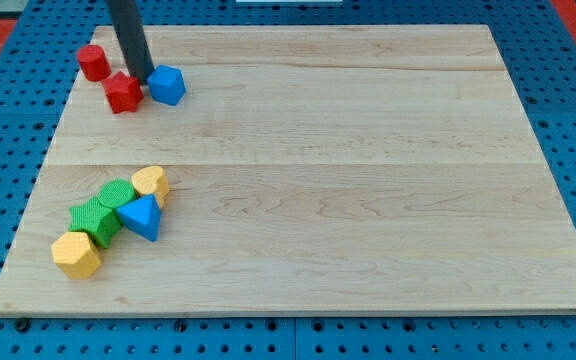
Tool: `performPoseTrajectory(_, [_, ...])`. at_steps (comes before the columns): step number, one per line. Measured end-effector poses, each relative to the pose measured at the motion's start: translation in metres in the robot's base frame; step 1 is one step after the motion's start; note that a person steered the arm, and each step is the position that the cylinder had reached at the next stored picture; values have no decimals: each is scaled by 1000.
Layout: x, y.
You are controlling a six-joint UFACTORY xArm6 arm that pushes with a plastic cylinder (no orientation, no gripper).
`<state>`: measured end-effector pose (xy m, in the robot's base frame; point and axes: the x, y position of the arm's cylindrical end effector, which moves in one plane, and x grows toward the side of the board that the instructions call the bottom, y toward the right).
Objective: Separate the red star from the blue cube
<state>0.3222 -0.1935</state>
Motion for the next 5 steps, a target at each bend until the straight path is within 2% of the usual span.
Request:
performPoseTrajectory(1, [30,-1])
performPoseTrajectory(2, [-24,-2])
performPoseTrajectory(3, [-53,-27])
performPoseTrajectory(5, [32,-41])
